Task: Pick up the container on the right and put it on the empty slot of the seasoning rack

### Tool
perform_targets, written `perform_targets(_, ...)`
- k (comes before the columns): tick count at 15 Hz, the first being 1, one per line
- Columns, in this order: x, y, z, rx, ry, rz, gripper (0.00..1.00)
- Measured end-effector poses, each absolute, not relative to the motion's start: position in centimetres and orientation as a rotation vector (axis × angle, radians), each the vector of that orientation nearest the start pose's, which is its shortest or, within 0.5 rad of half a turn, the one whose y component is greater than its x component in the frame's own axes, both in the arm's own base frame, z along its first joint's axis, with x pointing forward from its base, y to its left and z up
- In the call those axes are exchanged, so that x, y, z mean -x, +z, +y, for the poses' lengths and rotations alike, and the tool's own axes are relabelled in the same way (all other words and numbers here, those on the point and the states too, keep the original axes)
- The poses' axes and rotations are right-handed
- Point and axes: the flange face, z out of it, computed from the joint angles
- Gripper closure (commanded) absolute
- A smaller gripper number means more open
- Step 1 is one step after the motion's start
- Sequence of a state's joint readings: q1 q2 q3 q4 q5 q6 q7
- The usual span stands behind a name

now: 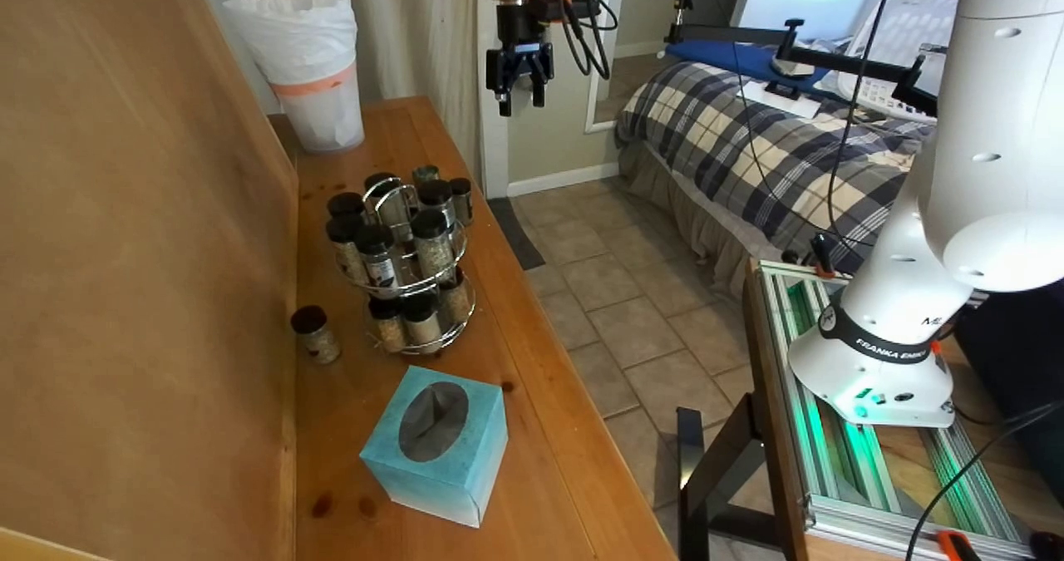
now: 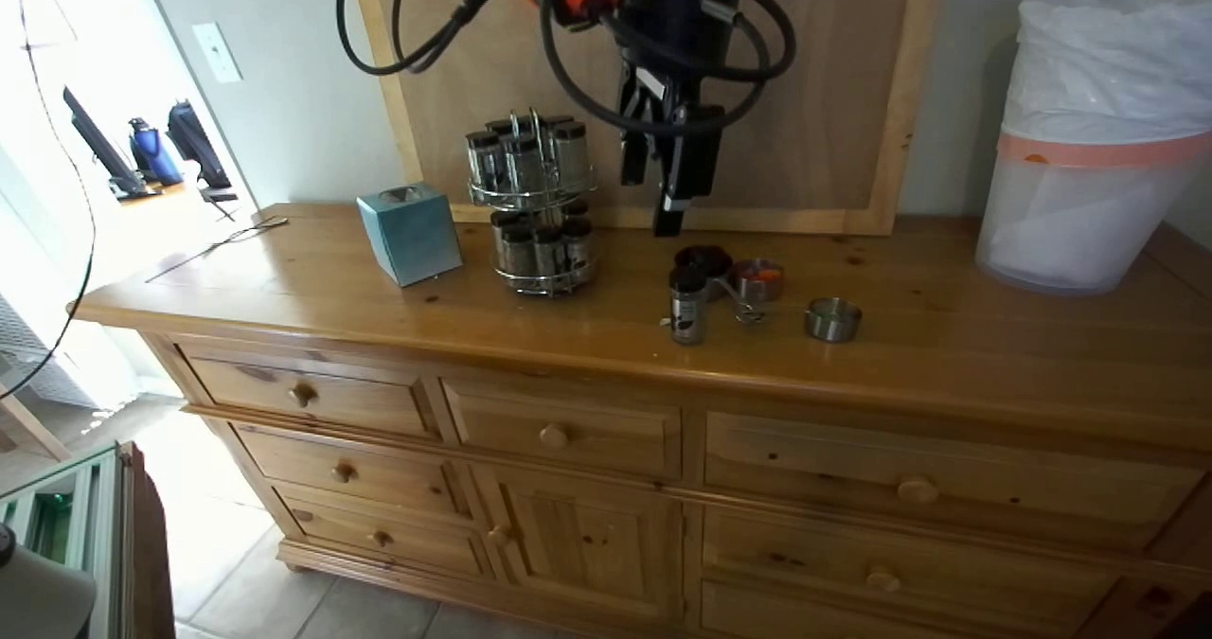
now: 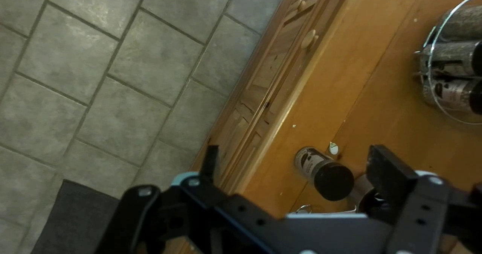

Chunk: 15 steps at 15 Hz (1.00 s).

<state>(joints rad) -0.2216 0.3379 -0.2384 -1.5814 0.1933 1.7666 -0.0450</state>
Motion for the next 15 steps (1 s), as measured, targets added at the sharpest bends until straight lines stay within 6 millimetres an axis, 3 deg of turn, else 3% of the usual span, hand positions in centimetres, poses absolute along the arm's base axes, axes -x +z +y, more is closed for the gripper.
perform_targets(4,-58.8,44.7,-25.5,2.920,0.141,0.680,0.00)
perform_targets(11,-58.9,44.6,-25.4,2.922,0.145,0.677,0.00)
perform_targets(15,-60.7,43.5,-24.7,2.934,0.155,0.646,0.00)
